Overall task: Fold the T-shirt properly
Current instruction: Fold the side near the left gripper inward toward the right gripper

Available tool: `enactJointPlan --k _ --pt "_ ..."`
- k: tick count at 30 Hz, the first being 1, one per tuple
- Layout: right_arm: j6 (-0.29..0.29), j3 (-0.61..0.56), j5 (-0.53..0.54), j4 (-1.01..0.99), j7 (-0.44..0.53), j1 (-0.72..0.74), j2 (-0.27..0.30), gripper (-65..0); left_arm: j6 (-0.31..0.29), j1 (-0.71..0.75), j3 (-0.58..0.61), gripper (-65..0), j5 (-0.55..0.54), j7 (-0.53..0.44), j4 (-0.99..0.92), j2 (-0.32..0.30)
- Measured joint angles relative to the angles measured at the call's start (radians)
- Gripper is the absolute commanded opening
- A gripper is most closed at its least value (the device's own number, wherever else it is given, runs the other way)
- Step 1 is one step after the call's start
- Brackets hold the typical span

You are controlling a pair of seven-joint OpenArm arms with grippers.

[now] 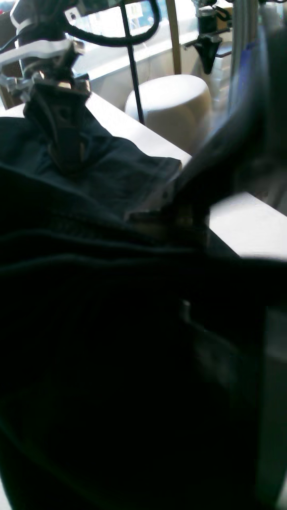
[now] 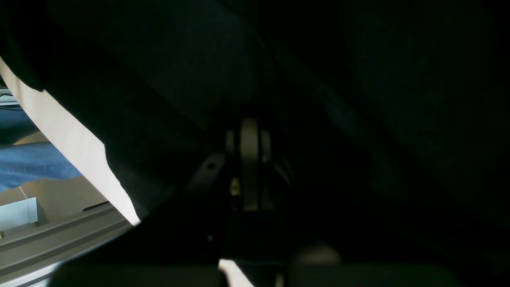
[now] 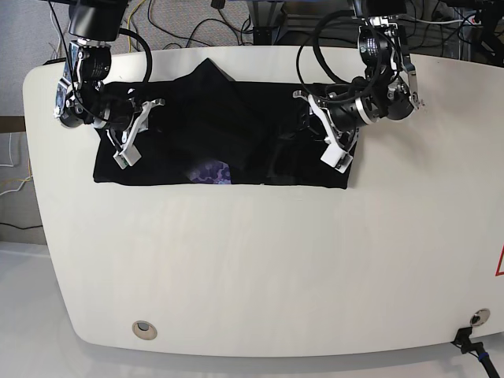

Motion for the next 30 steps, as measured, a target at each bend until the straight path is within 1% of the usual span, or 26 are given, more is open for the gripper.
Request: enactJointPlan --k 1,2,3,4,6,8,10,11,12,15,16,18,19,21,22,23,24,26,27,28,29,30 --pt "0.0 0.0 0.0 0.0 0.0 0.0 0.0 -65.0 0.0 -0.002 0.0 -25.8 -0.002 0.004 0.0 -0.001" --pt "0.0 0.0 0.0 0.0 0.0 -0.001 0.0 -65.0 0.0 -0.006 0.001 -19.6 -0.002 0.001 0.0 -0.001" --pt "0.0 0.0 0.0 0.0 0.0 -0.002 0.0 -65.0 0.0 -0.009 0.004 -15.8 -0.005 0.0 0.0 0.002" --pt "0.0 0.0 0.0 0.0 0.0 -0.002 0.0 -65.0 0.0 -0.011 0.016 -14.0 -0.008 -0.001 0.0 0.011" --pt "0.0 0.0 0.0 0.0 0.001 -0.002 0.0 -65.0 0.004 -0.014 0.075 -14.7 -0.034 -0.001 -0.001 0.017" --pt "0.0 0.0 0.0 0.0 0.0 0.0 0.0 -65.0 0.003 -0.034 0.146 -16.0 -0.103 0.006 -0.002 0.023" --pt "0.0 0.001 0.0 0.0 0.0 0.0 -0.009 -65.0 0.0 -0.062 0.181 -16.6 -0.205 0.001 0.004 0.019" --pt "0.0 0.001 0.0 0.0 0.0 0.0 -0.013 -65.0 0.0 -0.072 0.183 -16.7 -0.251 -0.003 0.017 0.004" --pt "0.0 0.001 0.0 0.0 0.0 0.0 -0.017 -65.0 -0.003 -0.077 0.178 -16.7 -0.27 -0.003 0.032 -0.02" --pt "0.0 0.001 0.0 0.0 0.0 0.0 -0.019 -65.0 -0.002 -0.075 0.131 -16.7 -0.241 0.0 0.059 -0.122" --pt "0.0 0.001 0.0 0.0 0.0 0.0 -0.019 -65.0 -0.001 -0.073 0.11 -16.7 -0.208 0.004 0.07 -0.155" --pt "0.0 0.001 0.0 0.0 0.0 0.0 -0.019 -65.0 0.0 -0.077 0.105 -16.7 -0.127 -0.014 0.092 -0.232" --pt "0.0 0.001 0.0 0.0 0.0 0.0 -0.019 -65.0 -0.002 -0.078 0.114 -16.7 -0.083 -0.045 0.098 -0.267" --pt "0.0 0.001 0.0 0.001 0.0 0.0 -0.019 -65.0 0.003 -0.074 0.15 -16.7 -0.011 -0.137 0.105 -0.322" --pt "0.0 0.001 0.0 0.002 0.0 0.0 -0.019 -65.0 0.002 -0.069 0.175 -17.9 0.022 -0.148 0.106 -0.336" --pt "0.0 0.001 0.0 0.002 0.002 0.0 -0.019 -65.0 0.0 -0.064 0.196 -21.2 0.07 -0.167 0.105 -0.345" --pt "0.0 0.001 -0.001 0.002 0.004 0.0 -0.019 -65.0 -0.004 -0.063 0.217 -26.5 0.116 -0.189 0.103 -0.35" --pt "0.0 0.0 -0.001 0.002 0.01 0.0 -0.019 -65.0 -0.004 -0.052 0.245 -41.7 0.206 -0.246 0.103 -0.354" --pt "0.0 0.0 -0.001 0.002 0.015 -0.002 -0.019 -65.0 -0.003 -0.046 0.259 -51.1 0.248 -0.27 0.103 -0.354" --pt "0.0 0.0 -0.001 0.002 0.016 -0.002 -0.019 -65.0 -0.004 -0.04 0.269 -59.8 0.291 -0.27 0.102 -0.352" --pt "0.0 0.0 -0.002 0.002 0.016 -0.002 -0.019 -65.0 -0.004 -0.036 0.27 -65.0 0.335 -0.264 0.097 -0.349" --pt "0.0 0.0 -0.001 0.002 0.018 -0.002 -0.019 -65.0 -0.004 -0.036 0.27 -65.0 0.355 -0.267 0.087 -0.348"
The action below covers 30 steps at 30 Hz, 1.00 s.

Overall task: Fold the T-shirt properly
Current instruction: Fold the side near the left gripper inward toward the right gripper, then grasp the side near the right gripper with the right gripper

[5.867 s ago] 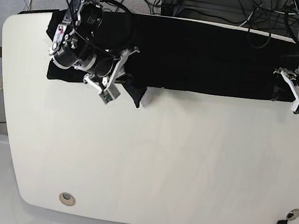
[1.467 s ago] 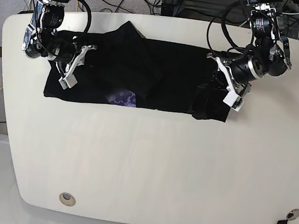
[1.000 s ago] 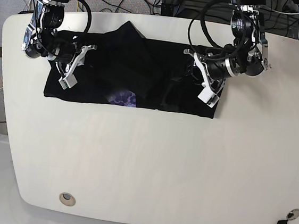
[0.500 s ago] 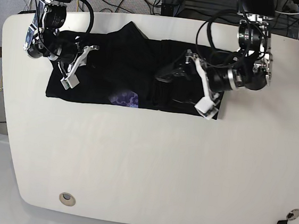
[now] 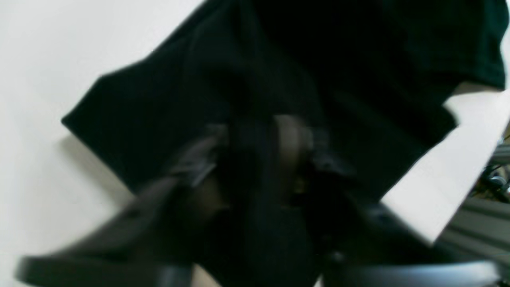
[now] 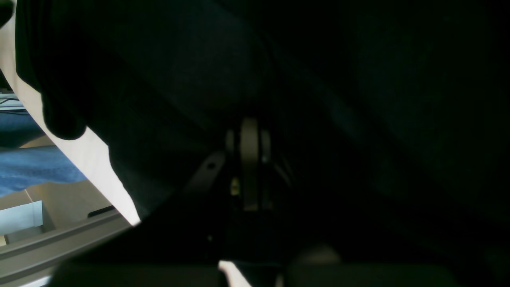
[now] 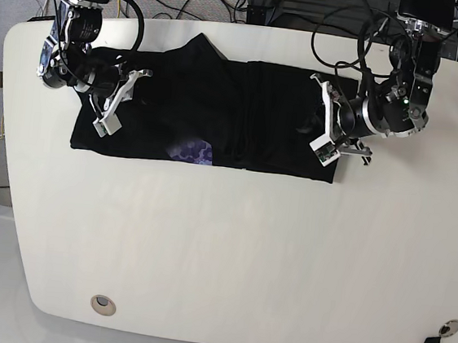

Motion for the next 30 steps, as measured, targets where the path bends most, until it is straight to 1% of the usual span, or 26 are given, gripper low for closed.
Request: enactJointPlan --k 4,6,8,10,12,13,15,17,19,21,22,23,25,28,30 --pt "0.0 0.0 0.0 0.0 0.0 0.0 0.0 -65.0 0.0 -0.008 -0.006 -65.0 0.063 -0.012 -0.046 0.01" --pt "0.0 0.0 -0.003 0.014 -0.008 0.005 -0.003 -65.0 -0.001 -0.008 -0.006 -65.0 0.098 -0.066 -0.078 0.01" --pt "-0.004 0.001 -0.003 0.051 -0.061 0.015 -0.005 -65.0 0.0 -0.009 -0.006 -65.0 0.11 -0.109 -0.118 0.008" --pt "-0.003 0.004 0.072 0.064 -0.104 0.046 0.002 -65.0 0.0 -0.008 -0.006 -65.0 0.114 -0.108 -0.149 0.007" --pt "-0.007 0.031 0.123 0.076 -0.121 0.081 0.002 -65.0 0.0 -0.008 -0.006 -65.0 0.113 -0.109 -0.167 0.01" --pt "-0.007 0.054 0.14 0.089 -0.119 0.095 0.002 -62.9 0.0 -0.008 -0.006 -65.0 0.11 -0.112 -0.17 0.009" --pt "-0.007 0.092 0.149 0.125 -0.118 0.102 0.008 -50.5 0.0 -0.007 -0.006 -65.0 0.11 -0.116 -0.171 0.008" --pt "-0.007 0.134 0.147 0.14 -0.128 0.097 0.027 -39.4 0.0 0.002 -0.008 -65.0 0.11 -0.124 -0.171 0.008" --pt "-0.026 0.179 0.142 0.151 -0.128 0.095 0.056 -28.7 0.0 0.006 -0.008 -65.0 0.109 -0.124 -0.171 0.008" --pt "-0.032 0.252 0.148 0.153 -0.121 0.086 0.08 -17.9 0.0 0.006 -0.008 -65.0 0.109 -0.124 -0.171 0.008" --pt "-0.033 0.293 0.135 0.15 -0.119 0.079 0.087 -13.8 0.0 0.006 -0.008 -65.0 0.109 -0.124 -0.171 0.008" --pt "-0.033 0.334 0.114 0.14 -0.12 0.072 0.093 -11.7 0.0 0.008 -0.008 -65.0 0.106 -0.124 -0.171 0.008" --pt "-0.033 0.4 0.062 0.114 -0.123 0.061 0.101 -11.4 0.001 0.009 -0.008 -65.0 0.106 -0.125 -0.171 0.008" --pt "-0.026 0.431 0.002 0.087 -0.124 0.038 0.108 -11.4 0.001 0.019 -0.009 -65.0 0.106 -0.128 -0.17 0.008" --pt "-0.015 0.43 -0.006 0.082 -0.123 0.025 0.105 -11.4 0.001 0.023 -0.01 -65.0 0.103 -0.131 -0.169 0.008"
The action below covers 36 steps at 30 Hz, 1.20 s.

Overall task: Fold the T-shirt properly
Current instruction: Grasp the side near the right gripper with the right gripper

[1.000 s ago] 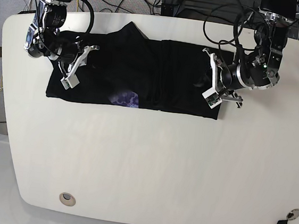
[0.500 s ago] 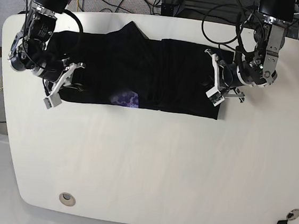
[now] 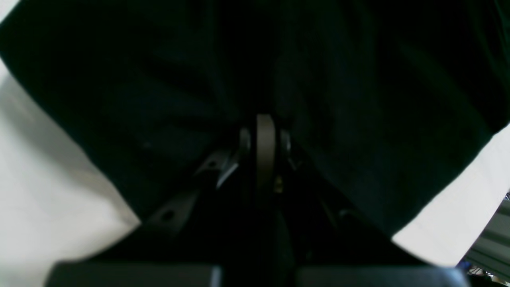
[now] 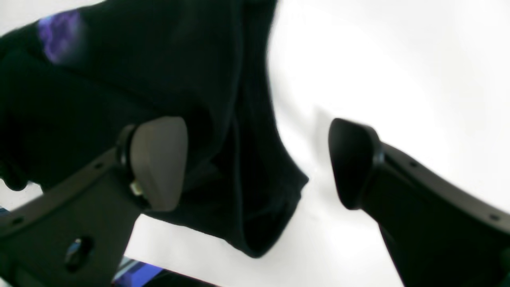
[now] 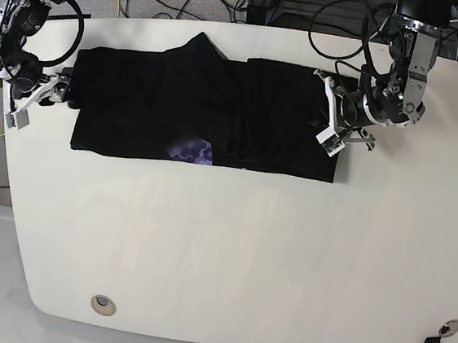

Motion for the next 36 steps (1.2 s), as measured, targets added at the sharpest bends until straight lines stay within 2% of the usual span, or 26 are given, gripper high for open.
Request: enactJointPlan --k 2,5,8,11,18,19,21,26,27,32,35,36 --pt "0.005 -0.005 -0.008 0.0 0.006 -0.011 -0.012 -11.4 0.0 0.0 0.0 -65.0 0.0 0.001 0.0 -0.001" --pt "0.005 -0.004 -0.07 -0.004 0.007 -0.017 -0.058 -11.4 0.0 0.0 0.0 -65.0 0.0 0.001 0.001 0.0" --pt "0.005 -0.005 -0.132 -0.005 0.049 -0.014 -0.087 -11.4 0.0 0.006 0.0 -65.0 0.0 0.001 0.003 0.0" --pt "0.005 -0.007 -0.182 -0.005 0.048 -0.017 -0.115 -11.4 0.0 0.014 0.0 -65.0 0.0 0.0 0.005 -0.001" --pt "0.005 -0.087 -0.169 -0.002 0.069 -0.003 -0.156 -11.8 0.0 0.019 0.0 -65.0 0.0 0.0 0.006 0.0" --pt "0.005 -0.089 -0.161 0.003 0.071 -0.004 -0.169 -13.3 0.0 0.019 0.0 -65.0 0.0 0.0 0.006 0.0" --pt "0.006 -0.091 -0.155 0.003 0.071 0.0 -0.18 -22.5 0.0 0.019 0.0 -65.0 0.0 0.0 0.006 -0.001" --pt "0.009 -0.093 -0.178 0.002 0.046 0.018 -0.18 -62.5 0.0 0.019 0.0 -65.0 0.0 0.0 0.006 -0.001" --pt "0.009 -0.093 -0.177 0.002 0.042 0.021 -0.18 -65.0 0.0 0.019 0.0 -65.0 0.0 -0.001 0.006 0.0" --pt "0.008 -0.093 -0.177 0.002 0.038 0.047 -0.182 -65.0 0.0 0.016 0.004 -65.0 0.0 0.0 0.005 0.002" --pt "0.008 -0.093 -0.169 0.006 -0.003 0.069 -0.182 -65.0 0.001 0.013 0.003 -65.0 0.003 0.01 0.004 0.039" --pt "0.006 -0.093 -0.137 0.027 -0.011 0.068 -0.182 -65.0 0.006 0.012 0.004 -65.0 0.009 0.009 0.001 0.055"
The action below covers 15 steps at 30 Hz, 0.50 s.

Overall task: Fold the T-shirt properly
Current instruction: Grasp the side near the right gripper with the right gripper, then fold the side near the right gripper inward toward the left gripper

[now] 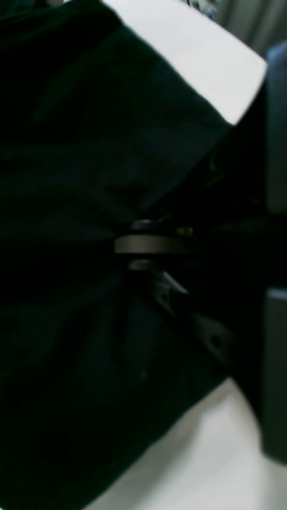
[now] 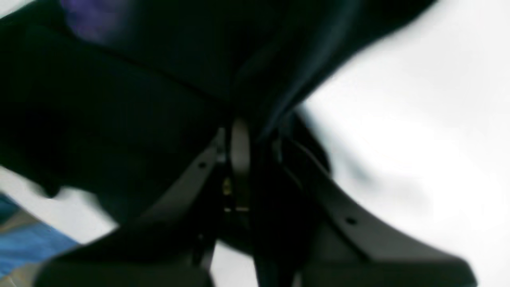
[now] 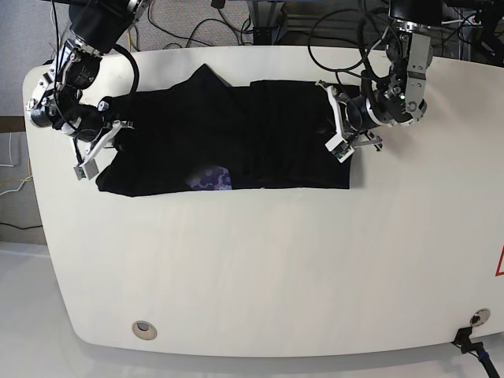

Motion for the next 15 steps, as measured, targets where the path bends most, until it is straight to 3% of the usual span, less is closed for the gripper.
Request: enactJointPlan --k 9,15 --pt "0.003 0.001 0.275 0.216 -0.044 -0.047 -0.036 -65.0 -0.003 -0.038 0.078 -65.0 -0.024 -0.036 -0.088 0.074" --pt "0.002 -0.065 0.354 0.309 -0.046 -0.119 -0.141 -65.0 -0.014 -0.082 0.084 -65.0 -0.036 -0.031 -0.162 0.143"
